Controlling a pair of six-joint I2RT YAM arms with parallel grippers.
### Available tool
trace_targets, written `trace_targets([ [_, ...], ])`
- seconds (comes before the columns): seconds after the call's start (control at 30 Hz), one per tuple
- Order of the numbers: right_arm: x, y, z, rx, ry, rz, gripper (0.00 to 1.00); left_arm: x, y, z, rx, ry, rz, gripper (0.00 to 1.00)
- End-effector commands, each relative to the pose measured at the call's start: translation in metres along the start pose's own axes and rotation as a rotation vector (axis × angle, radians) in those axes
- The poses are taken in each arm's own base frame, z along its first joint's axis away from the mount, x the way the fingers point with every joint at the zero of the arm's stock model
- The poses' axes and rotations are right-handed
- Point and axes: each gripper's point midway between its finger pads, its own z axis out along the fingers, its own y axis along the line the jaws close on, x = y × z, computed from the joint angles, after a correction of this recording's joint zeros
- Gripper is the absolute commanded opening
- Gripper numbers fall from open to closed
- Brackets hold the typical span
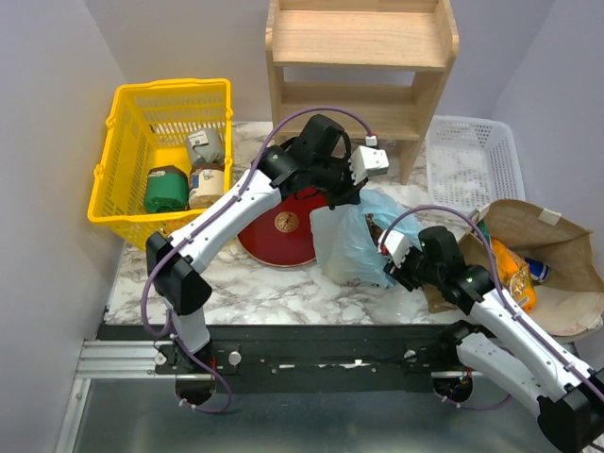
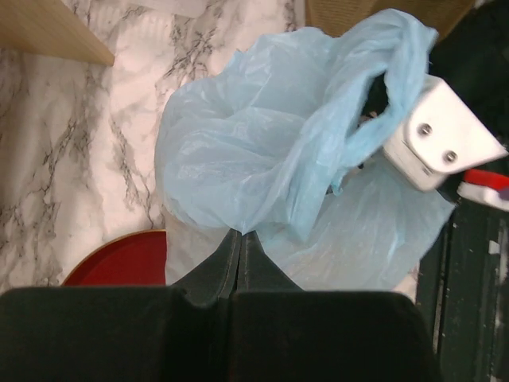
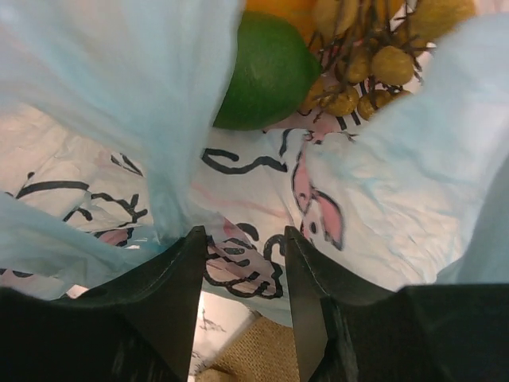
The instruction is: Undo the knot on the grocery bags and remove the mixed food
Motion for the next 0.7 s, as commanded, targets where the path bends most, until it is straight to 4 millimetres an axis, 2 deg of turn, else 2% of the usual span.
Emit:
trace_targets([
  [0.0, 0.000, -0.004, -0.019, 0.022, 0.024, -0.037, 0.53, 0.015, -0.024, -0.010, 0.069, 0.000, -0.002, 0.00],
  [0.07, -0.015, -0.001, -0.027, -0.015, -0.015, -0.041, 0.53, 0.024, -0.027, -0.012, 0.063, 0.016, -0.004, 0.00],
  [0.13, -0.044, -0.006, -0.039, -0.034, -0.079, -0.065, 0.55, 0.039, -0.028, -0.008, 0.067, 0.050, -0.010, 0.00],
  [0.2, -0.063, 0.003, -0.046, -0.118, -0.127, -0.102, 0.59, 0.054, -0.024, -0.007, 0.036, 0.098, -0.008, 0.00],
  [0.23, -0.081, 0.000, -0.055, -0.135, -0.163, -0.129, 0.61, 0.061, -0.018, -0.006, 0.008, 0.125, -0.012, 0.10],
  [0.27, -0.086, 0.013, -0.059, -0.215, -0.184, -0.149, 0.64, 0.070, -0.013, -0.004, -0.005, 0.158, -0.011, 0.20],
  [0.33, -0.102, 0.013, -0.066, -0.251, -0.218, -0.201, 0.65, 0.081, -0.002, -0.011, -0.056, 0.224, -0.018, 0.48],
  [0.4, -0.109, 0.009, -0.063, -0.250, -0.221, -0.170, 0.65, 0.071, 0.009, -0.025, -0.104, 0.180, -0.018, 0.58],
  [0.43, -0.111, 0.008, -0.061, -0.247, -0.220, -0.155, 0.64, 0.064, 0.011, -0.032, -0.126, 0.146, -0.022, 0.75],
  [0.47, -0.114, 0.005, -0.055, -0.247, -0.220, -0.135, 0.60, 0.050, 0.014, -0.048, -0.176, 0.093, -0.006, 0.80],
  [0.53, -0.117, 0.008, -0.049, -0.269, -0.227, -0.080, 0.56, 0.041, 0.017, -0.056, -0.233, 0.033, 0.011, 0.83],
  [0.57, -0.121, 0.010, -0.044, -0.284, -0.245, -0.063, 0.52, 0.031, 0.014, -0.067, -0.256, -0.008, 0.005, 0.83],
  [0.67, -0.117, 0.010, -0.031, -0.283, -0.222, 0.019, 0.48, 0.014, 0.008, -0.084, -0.284, -0.083, -0.020, 0.83],
])
